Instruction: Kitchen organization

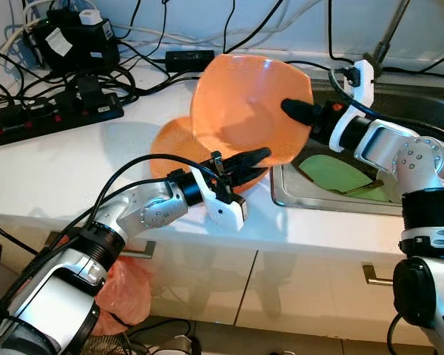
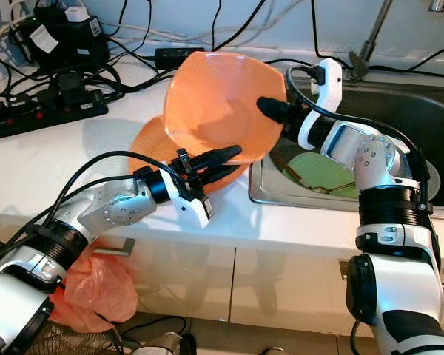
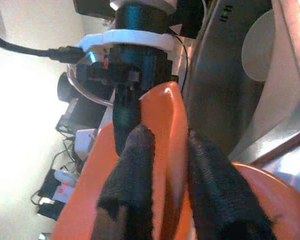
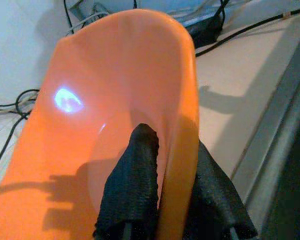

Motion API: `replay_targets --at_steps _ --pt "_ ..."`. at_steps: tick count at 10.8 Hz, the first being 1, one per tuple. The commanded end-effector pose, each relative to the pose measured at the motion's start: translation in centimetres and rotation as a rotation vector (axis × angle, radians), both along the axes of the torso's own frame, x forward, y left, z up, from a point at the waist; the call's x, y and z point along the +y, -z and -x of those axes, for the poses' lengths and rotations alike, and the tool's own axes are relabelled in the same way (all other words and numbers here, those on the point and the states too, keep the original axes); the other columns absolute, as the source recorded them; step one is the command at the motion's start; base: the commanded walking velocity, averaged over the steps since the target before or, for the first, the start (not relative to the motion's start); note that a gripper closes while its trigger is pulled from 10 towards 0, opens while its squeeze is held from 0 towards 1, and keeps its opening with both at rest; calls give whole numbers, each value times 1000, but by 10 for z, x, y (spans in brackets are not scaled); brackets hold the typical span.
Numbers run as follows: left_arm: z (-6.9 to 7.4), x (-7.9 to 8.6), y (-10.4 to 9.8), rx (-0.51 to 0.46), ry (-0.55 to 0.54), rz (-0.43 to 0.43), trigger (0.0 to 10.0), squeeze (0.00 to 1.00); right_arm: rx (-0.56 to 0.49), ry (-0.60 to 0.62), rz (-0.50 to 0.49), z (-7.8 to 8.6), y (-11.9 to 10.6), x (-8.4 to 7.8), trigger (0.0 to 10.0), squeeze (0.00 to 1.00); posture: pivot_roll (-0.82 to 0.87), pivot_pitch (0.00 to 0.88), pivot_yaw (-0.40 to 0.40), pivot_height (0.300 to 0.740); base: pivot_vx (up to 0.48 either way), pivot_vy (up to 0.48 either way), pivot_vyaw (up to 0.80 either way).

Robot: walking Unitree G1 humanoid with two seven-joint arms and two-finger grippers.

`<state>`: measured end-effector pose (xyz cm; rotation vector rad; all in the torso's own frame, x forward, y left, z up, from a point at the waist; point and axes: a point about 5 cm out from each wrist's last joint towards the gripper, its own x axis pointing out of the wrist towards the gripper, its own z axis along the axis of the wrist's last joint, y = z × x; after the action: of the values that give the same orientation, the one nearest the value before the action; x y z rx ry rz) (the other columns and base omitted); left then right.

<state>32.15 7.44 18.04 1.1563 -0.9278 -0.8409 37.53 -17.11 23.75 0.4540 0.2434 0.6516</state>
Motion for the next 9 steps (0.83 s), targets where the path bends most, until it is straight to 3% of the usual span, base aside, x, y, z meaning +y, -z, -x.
replay_targets --at_steps 1,3,6,9 --pt "-8 6 -26 -46 -25 99 10000 1000 33 37 33 -1 8 -7 0 0 51 33 20 740 0 0 0" --pt "-9 7 -27 -7 -26 113 10000 1000 22 49 21 -2 8 -6 0 0 53 33 21 740 0 0 0" --pt "-13 2 -45 124 -5 229 10000 1000 -4 172 -8 -8 7 -13 0 0 57 35 26 740 0 0 0" --pt "-10 -1 -50 166 26 234 10000 1000 -2 283 -55 -13 10 -15 0 0 63 38 30 740 0 0 0"
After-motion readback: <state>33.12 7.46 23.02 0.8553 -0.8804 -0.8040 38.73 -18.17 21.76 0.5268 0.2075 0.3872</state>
